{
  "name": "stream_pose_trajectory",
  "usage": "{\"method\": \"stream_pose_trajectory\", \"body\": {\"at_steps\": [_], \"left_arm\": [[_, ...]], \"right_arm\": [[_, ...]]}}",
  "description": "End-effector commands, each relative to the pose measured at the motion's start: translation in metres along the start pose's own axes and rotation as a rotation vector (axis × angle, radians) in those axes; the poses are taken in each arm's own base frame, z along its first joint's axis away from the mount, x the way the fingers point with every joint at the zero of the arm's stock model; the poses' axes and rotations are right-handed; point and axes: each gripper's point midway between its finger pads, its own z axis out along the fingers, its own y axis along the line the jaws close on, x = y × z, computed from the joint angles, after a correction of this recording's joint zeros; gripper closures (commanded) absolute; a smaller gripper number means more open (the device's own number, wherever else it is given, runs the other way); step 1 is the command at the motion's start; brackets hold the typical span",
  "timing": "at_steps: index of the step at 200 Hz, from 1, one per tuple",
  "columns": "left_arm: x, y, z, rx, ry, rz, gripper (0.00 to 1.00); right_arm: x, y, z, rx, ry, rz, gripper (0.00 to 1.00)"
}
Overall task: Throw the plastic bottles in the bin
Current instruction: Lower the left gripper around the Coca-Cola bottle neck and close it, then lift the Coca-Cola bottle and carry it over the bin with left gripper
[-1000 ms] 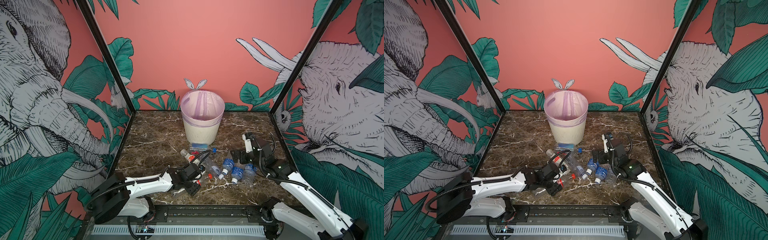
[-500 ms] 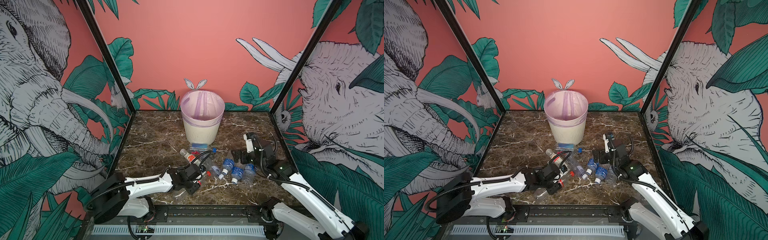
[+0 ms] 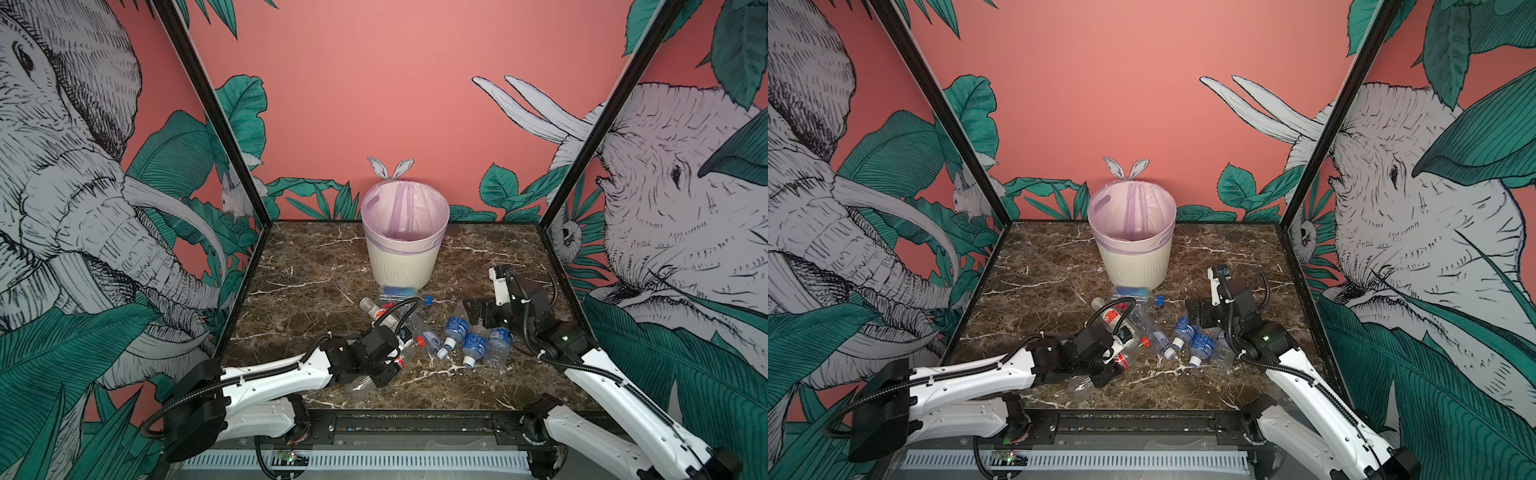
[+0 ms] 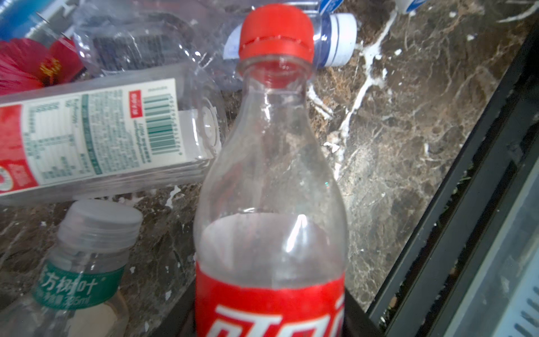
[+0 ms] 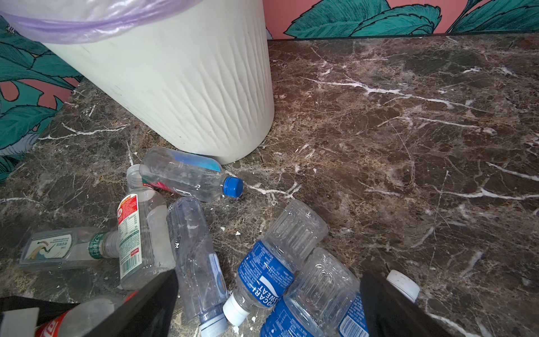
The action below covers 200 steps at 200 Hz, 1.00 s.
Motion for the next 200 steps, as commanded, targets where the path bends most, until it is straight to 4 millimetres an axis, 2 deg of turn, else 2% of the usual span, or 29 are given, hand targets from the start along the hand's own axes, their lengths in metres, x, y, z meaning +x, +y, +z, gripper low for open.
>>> {"method": "stream_pose_trajectory", "body": {"at_steps": [1, 67, 132, 200], "left_arm": [[-0.023, 0.005, -0.023, -0.038, -0.09, 0.012, 0.47], [-0.059, 0.022, -0.08, -0.116, -0.334, -0.037, 0.49], [-0.061, 0.053, -0.139, -0.256, -0.523, -0.127, 0.5], [-0.064, 0.07, -0.19, -0.33, -0.642, -0.172, 0.51]], "right_arm": [[-0.001, -0.001, -0.002, -0.003, -0.023, 0.017, 0.01], [-0.001, -0.003, -0.002, -0.001, -0.041, 0.051, 0.02], [-0.002, 0.0, 0.004, -0.009, -0.039, 0.054, 0.03], [-0.003, 0.003, 0.011, -0.023, -0.037, 0.054, 0.03]]}}
